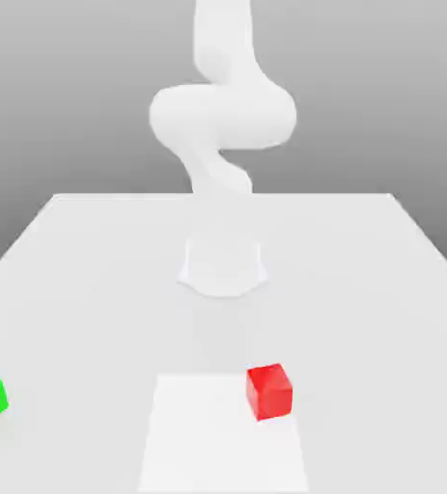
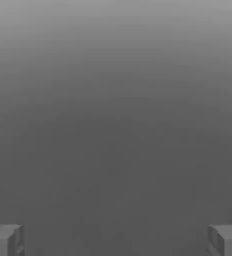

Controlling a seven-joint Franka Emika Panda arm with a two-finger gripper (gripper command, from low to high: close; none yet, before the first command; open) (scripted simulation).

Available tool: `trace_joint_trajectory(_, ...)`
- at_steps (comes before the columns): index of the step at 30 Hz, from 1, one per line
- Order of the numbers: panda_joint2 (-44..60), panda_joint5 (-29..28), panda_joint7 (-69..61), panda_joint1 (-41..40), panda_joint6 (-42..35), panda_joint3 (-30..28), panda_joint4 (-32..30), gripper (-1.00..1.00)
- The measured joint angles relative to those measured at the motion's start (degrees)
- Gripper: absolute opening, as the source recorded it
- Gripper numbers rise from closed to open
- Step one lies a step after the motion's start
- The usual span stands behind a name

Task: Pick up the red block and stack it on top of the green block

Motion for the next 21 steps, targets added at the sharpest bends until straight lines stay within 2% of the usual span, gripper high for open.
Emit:
trace_joint_trajectory(17,36.5,-0.1,-5.1,4.6,23.5,3.4,-24.7,0.0)
trace_joint_trajectory(21,44.8,-0.5,-5.3,5.2,30.0,3.4,-26.1,0.0)
